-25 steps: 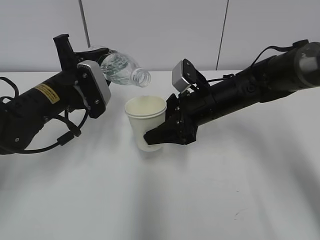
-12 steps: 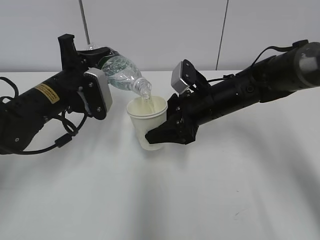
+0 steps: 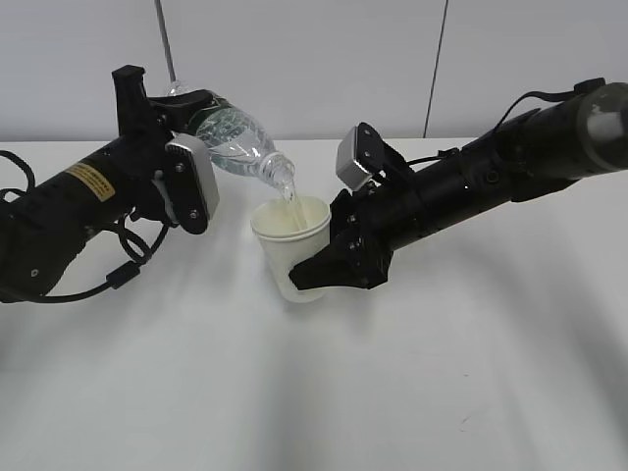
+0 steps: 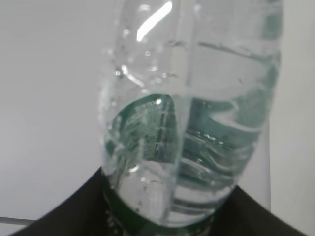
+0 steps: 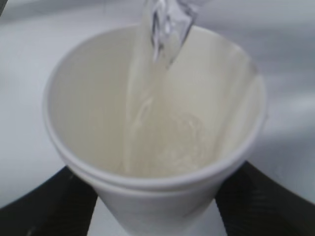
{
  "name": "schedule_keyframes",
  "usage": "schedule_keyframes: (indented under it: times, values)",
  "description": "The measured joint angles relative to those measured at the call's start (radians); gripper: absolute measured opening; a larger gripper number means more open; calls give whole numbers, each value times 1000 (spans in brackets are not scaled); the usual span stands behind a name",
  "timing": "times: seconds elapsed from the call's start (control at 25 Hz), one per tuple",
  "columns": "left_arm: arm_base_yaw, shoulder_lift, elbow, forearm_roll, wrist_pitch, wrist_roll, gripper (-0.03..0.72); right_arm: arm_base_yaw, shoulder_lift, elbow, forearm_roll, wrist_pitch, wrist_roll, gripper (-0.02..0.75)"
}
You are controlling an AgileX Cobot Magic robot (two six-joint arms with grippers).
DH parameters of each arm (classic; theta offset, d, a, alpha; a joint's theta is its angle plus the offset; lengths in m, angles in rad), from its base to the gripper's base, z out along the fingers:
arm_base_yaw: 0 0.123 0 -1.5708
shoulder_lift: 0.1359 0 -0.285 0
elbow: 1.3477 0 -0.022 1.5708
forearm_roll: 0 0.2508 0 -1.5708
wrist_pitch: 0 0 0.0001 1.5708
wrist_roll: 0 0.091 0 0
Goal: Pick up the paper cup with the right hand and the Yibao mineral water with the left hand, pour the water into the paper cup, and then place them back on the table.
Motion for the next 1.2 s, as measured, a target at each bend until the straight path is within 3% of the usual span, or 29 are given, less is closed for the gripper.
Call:
schedule_keyframes:
  times: [1.2]
  values:
    - [0, 0, 0, -7, -21, 96, 341, 0, 5, -88, -30, -2, 124, 512]
